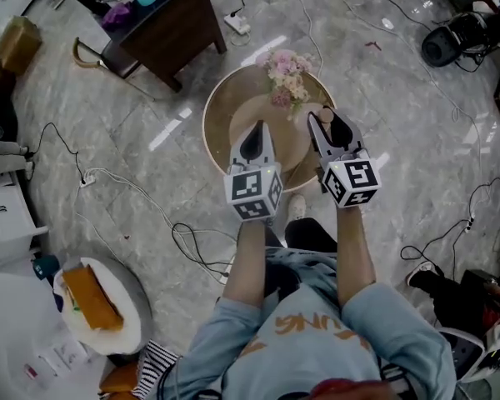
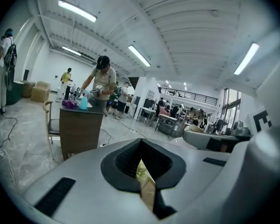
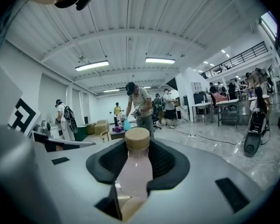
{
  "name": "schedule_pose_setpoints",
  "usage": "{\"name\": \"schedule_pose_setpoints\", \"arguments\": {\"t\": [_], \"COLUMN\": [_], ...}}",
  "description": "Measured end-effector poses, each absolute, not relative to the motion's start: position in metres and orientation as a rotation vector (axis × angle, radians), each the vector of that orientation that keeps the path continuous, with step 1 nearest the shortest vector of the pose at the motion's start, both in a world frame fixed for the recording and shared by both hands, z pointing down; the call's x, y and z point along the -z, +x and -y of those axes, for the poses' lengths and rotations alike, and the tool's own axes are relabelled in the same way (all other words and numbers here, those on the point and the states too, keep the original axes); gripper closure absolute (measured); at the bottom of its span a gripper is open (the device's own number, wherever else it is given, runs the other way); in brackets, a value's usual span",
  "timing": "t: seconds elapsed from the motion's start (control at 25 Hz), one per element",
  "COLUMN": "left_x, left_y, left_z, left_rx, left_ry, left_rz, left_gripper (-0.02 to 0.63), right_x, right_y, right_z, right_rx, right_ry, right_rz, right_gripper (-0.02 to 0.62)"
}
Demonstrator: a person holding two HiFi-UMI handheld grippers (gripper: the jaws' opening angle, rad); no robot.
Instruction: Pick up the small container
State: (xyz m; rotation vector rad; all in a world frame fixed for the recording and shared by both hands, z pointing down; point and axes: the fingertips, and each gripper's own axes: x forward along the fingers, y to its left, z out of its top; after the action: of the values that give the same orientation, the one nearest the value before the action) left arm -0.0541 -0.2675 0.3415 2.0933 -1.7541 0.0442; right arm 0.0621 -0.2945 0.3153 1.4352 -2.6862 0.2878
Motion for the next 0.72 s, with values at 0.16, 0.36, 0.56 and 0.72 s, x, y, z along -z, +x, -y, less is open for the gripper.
{"name": "schedule_pose_setpoints", "arguments": {"t": [0.16,0.36,0.56,0.72], "left_x": [-0.301,-0.263,-0.244,-0.236], "left_y": [-0.053,-0.038,-0.029,-0.020], "left_z": [0.267,0.263,0.264,0.268], "left_rx": [-0.008,-0.009,0.001,0.007], "left_ry": [2.172,2.296,2.351,2.383], "left_rz": [1.769,1.762,1.765,1.762], "left_gripper": [0.583,0.583,0.583,0.583], "right_x": [-0.275,-0.237,-0.216,-0.209], "right_y": [0.063,0.079,0.092,0.100], "right_z": [0.288,0.281,0.280,0.280], "right_rx": [-0.227,-0.143,-0.111,-0.083], "right_ry": [1.442,1.446,1.461,1.467], "right_rz": [2.735,2.770,2.793,2.799], "right_gripper": [0.445,0.445,0.445,0.445]}}
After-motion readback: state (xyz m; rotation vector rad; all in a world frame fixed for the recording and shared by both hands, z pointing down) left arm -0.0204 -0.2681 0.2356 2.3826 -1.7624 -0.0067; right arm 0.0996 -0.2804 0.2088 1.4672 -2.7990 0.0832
